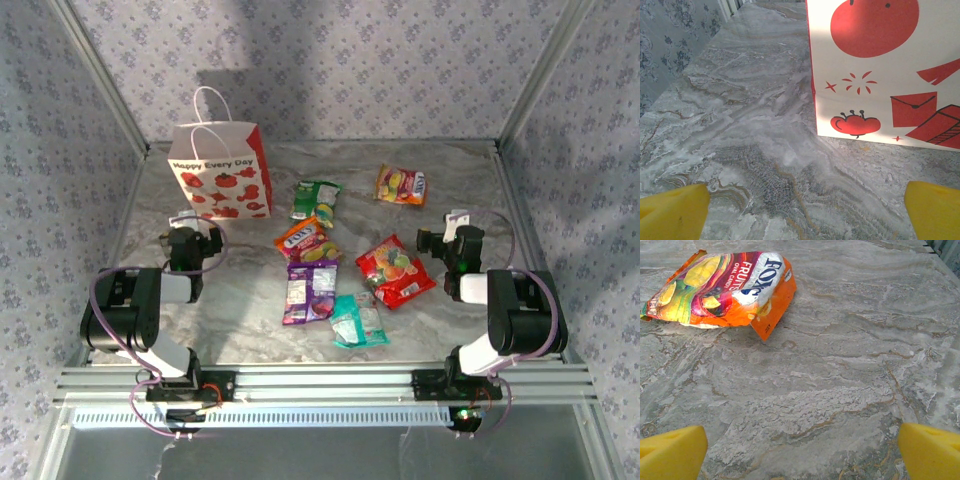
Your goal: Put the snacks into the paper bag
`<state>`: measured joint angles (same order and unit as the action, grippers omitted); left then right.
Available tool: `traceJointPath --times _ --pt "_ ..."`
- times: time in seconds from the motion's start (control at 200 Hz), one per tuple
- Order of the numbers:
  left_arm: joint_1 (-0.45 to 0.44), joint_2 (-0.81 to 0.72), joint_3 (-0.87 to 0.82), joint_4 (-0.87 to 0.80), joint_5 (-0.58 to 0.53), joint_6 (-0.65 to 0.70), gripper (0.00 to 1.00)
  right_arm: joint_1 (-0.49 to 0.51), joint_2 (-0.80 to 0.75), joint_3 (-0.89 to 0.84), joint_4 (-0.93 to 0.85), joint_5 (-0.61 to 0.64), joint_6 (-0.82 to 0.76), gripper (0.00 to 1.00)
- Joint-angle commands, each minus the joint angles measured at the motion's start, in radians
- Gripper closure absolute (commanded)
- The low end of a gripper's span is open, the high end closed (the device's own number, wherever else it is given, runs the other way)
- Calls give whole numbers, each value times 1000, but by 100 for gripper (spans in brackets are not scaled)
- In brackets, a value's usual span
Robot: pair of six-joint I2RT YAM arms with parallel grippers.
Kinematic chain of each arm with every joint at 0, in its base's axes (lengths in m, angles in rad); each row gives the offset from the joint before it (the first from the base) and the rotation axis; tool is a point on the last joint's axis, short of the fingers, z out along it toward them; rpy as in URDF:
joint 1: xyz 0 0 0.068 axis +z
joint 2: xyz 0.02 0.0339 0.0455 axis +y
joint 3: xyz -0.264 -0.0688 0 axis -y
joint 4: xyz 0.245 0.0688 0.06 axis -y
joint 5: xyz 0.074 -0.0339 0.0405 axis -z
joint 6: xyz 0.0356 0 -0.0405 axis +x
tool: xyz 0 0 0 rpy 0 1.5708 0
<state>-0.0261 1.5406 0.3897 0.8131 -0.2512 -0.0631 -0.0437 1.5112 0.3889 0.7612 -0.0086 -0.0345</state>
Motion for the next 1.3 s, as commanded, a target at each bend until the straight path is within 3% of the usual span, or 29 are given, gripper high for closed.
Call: traceJointPath --times 0.0,0.4,0.585,0.735,0.855,0.984,1.169,1.299 --pt "4 -7 3 44 -1 5 0 -1 8 12 19 -3 3 0" --pt "0 -20 9 30 -19 5 0 2 -22 13 -6 -2 -2 0" --pt "-5 -140 111 -265 -8 14 0 7 -133 42 -154 -1 -3 0" --pt "-15 -246 113 -373 1 18 0 31 -235 35 -219 13 -26 0" --pt "-38 -334 134 -498 -49 -42 1 63 -315 50 -284 60 -31 0" --pt "-48 -406 242 -782 -45 -138 9 78 -392 140 -456 42 -7 0" --pt "-168 -513 304 -940 -191 -176 13 102 -456 205 -517 33 38 0" --pt "-243 -545 398 -1067 -241 -208 25 127 -450 270 -611 17 46 0"
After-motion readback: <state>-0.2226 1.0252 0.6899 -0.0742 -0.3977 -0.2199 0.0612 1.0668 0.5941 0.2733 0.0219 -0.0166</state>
